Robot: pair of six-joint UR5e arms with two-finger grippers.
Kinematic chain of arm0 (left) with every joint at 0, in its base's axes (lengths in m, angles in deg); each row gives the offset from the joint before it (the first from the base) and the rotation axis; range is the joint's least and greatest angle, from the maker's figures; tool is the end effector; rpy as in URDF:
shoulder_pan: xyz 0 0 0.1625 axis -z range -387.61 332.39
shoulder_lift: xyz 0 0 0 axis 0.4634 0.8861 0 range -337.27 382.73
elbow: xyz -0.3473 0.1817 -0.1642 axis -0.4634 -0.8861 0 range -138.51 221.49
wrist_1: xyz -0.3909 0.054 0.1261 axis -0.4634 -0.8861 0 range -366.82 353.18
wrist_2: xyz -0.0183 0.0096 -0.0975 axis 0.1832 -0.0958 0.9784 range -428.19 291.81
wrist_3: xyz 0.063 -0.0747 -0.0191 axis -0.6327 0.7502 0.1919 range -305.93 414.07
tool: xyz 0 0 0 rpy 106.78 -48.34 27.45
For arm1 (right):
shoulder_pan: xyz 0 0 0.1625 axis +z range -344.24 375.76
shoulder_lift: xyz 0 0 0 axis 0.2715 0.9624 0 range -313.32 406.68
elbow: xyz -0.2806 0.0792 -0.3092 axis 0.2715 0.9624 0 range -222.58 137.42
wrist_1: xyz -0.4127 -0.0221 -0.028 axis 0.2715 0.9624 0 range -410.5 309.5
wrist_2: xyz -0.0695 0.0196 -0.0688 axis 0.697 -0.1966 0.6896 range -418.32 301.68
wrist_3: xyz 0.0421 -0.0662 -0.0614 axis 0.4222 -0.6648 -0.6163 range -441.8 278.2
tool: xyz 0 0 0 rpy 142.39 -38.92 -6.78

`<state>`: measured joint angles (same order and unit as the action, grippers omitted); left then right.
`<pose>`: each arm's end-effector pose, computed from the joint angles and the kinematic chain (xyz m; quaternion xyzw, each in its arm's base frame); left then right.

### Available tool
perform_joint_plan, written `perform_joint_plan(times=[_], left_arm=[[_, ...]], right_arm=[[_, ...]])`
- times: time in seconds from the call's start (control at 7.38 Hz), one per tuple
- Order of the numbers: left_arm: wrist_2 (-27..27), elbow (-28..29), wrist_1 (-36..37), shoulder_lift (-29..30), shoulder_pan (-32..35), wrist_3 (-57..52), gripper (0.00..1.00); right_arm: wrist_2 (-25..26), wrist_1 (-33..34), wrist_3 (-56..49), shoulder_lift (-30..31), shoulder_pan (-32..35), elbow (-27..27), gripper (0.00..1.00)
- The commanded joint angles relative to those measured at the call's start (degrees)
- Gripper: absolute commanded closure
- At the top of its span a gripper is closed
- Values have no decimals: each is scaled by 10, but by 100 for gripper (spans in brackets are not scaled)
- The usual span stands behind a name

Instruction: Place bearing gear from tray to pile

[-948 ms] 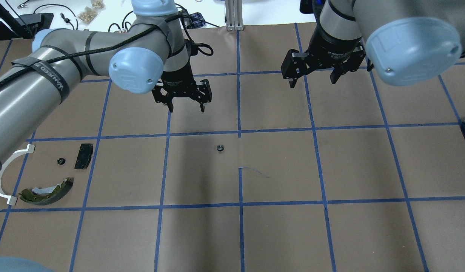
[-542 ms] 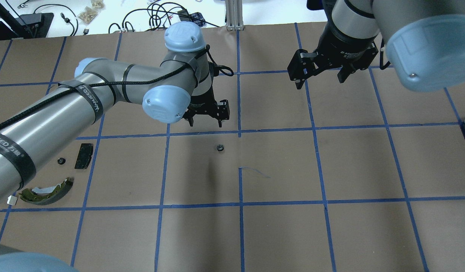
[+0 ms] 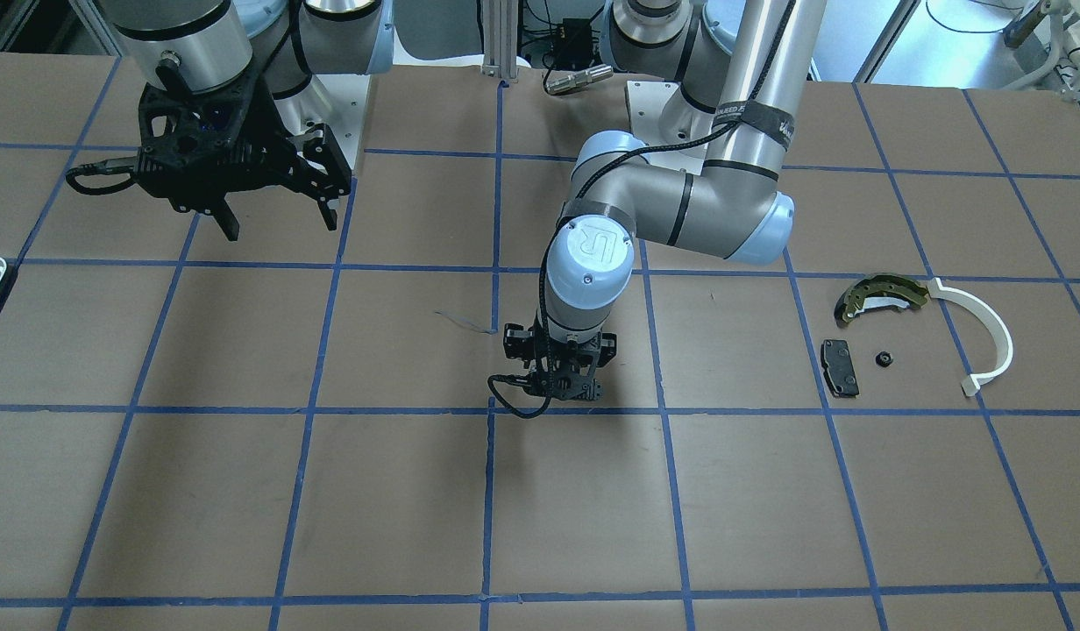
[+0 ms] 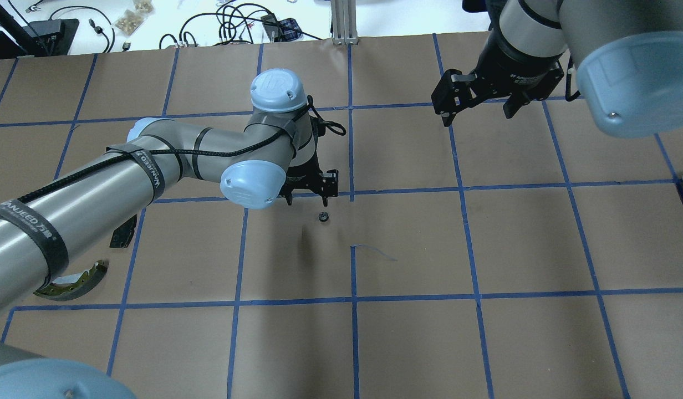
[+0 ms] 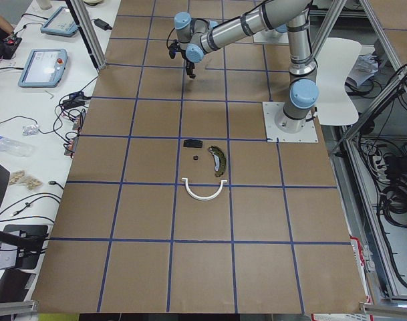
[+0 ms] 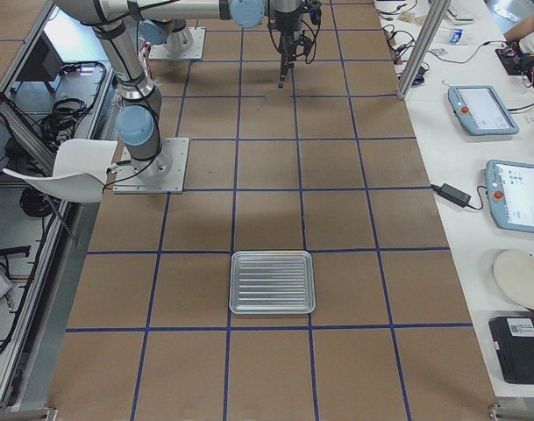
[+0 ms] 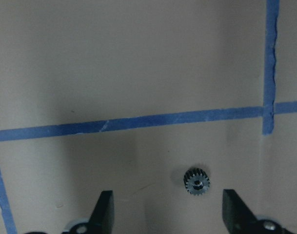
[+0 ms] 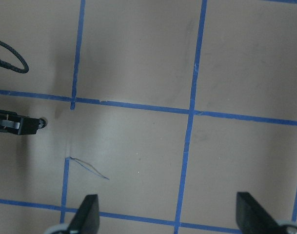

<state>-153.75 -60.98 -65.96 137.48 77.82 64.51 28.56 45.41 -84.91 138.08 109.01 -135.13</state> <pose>-0.2897 -0.5200 0.2015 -0.0412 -0.9969 -0.0626 0.0253 0.1662 -0.4807 0.4886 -0.0566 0.9972 -0.0415 0.0273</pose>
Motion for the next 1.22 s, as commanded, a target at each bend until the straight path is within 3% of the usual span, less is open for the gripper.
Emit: perform_joint_plan(times=[0.0, 0.41, 0.68, 0.95, 1.08], left_arm=[[8, -3, 1, 10, 10, 1, 34], [8, -2, 4, 19, 14, 2, 34], [8, -2, 13, 26, 13, 0, 41], [8, -2, 22, 34, 14, 1, 41], [8, -2, 22, 34, 14, 1, 58]], right_arm=[[1, -20, 0, 7, -1, 6, 0], [10, -19, 3, 11, -9, 5, 0], [18, -20, 69, 23, -9, -1, 0], [26, -33, 54, 23, -16, -2, 0], [42, -26, 30, 22, -30, -2, 0]])
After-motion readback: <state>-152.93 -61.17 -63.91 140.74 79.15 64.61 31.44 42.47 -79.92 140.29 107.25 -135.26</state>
